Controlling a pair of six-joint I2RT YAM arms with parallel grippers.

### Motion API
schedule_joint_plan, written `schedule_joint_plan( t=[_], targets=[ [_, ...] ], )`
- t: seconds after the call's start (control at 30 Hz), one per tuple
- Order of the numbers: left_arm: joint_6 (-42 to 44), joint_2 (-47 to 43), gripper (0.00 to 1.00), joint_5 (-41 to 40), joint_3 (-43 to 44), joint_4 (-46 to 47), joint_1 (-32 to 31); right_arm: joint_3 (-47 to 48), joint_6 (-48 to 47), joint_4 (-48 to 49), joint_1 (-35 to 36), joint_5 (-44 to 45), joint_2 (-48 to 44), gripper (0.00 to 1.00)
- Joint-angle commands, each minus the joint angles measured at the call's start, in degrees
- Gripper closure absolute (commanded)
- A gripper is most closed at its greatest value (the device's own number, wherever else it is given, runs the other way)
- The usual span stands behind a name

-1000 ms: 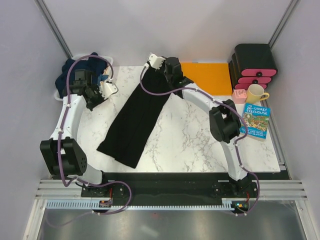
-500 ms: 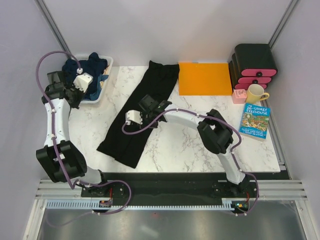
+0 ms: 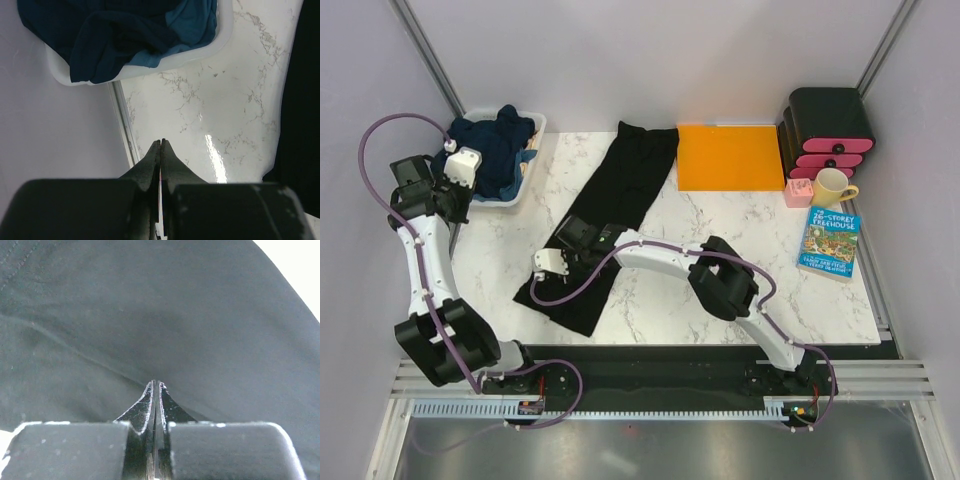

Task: Fold and stack the t-shirts
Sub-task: Fold the tshirt

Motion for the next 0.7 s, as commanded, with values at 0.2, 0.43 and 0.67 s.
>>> schedule_joint_plan(
  t=[0.2, 0.43, 0.67],
  targets=[
    [-2.22, -6.15, 0.98, -0.09, 0.31, 2.21, 0.68, -9.45, -1.53, 0.12, -0.92, 1.95, 1.01, 1.00],
    [-3.18, -5.97, 0.98, 0.52, 2.51, 1.78, 0.68, -20.28, -1.45, -0.67, -1.97, 3.53, -7.41, 1.00],
    [-3.97, -5.97, 0.98, 2.10, 2.95, 1.51, 0.59, -31.70, -1.44, -1.28, -2.24, 4.85, -15.60, 1.00]
  ],
)
